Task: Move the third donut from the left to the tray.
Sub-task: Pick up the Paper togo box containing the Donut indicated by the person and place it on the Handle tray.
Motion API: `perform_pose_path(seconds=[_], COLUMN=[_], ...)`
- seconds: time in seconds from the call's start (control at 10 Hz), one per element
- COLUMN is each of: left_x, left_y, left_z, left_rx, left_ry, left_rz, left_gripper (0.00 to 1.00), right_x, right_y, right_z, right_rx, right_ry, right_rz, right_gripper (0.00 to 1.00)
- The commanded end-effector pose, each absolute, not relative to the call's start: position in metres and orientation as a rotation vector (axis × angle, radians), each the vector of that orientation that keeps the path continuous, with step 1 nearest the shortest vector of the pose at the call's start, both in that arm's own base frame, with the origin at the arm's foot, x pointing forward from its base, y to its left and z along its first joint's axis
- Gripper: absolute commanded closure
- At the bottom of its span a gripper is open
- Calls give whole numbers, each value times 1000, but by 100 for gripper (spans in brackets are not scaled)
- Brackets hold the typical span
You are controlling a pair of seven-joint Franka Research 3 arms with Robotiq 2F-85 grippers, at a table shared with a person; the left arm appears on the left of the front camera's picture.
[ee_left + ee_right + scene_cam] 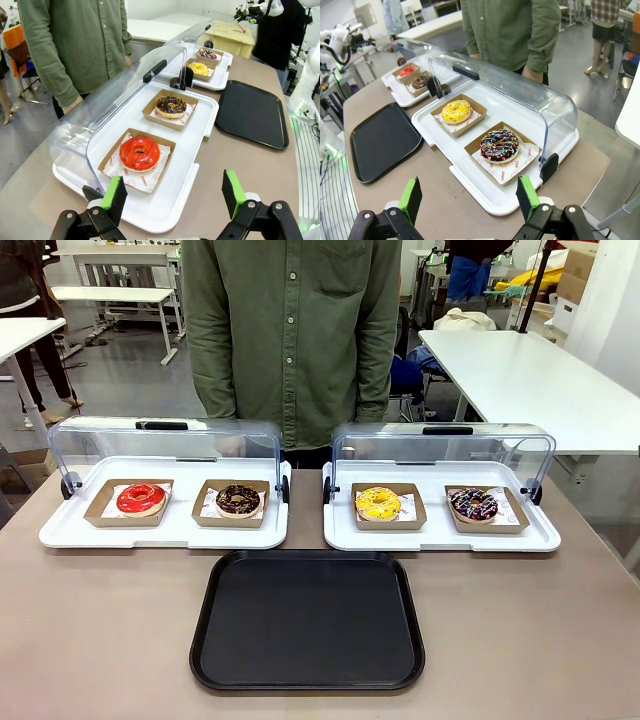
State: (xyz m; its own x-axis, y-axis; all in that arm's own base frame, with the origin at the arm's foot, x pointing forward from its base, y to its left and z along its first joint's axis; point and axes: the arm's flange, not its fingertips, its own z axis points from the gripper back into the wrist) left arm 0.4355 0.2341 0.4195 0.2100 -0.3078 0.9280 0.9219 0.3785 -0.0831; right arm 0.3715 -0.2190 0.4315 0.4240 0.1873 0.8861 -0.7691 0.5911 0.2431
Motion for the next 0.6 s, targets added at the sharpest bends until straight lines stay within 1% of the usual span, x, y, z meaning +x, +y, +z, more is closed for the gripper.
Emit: perform_pose_path(seconds=[0.0, 0.5], left_x=[435, 435], left_y=[235, 235], left_z=[419, 419], left_rx=[-753, -753], left_ry=[-1006, -1006], left_rz=[-991, -991], left_gripper=[0, 0], right_x=[372, 372], right_y=[-218, -218], right_z=[432, 432], right_rx=[719, 719], right_ry=[-955, -955], right_rz=[669, 669], right_gripper=[0, 0])
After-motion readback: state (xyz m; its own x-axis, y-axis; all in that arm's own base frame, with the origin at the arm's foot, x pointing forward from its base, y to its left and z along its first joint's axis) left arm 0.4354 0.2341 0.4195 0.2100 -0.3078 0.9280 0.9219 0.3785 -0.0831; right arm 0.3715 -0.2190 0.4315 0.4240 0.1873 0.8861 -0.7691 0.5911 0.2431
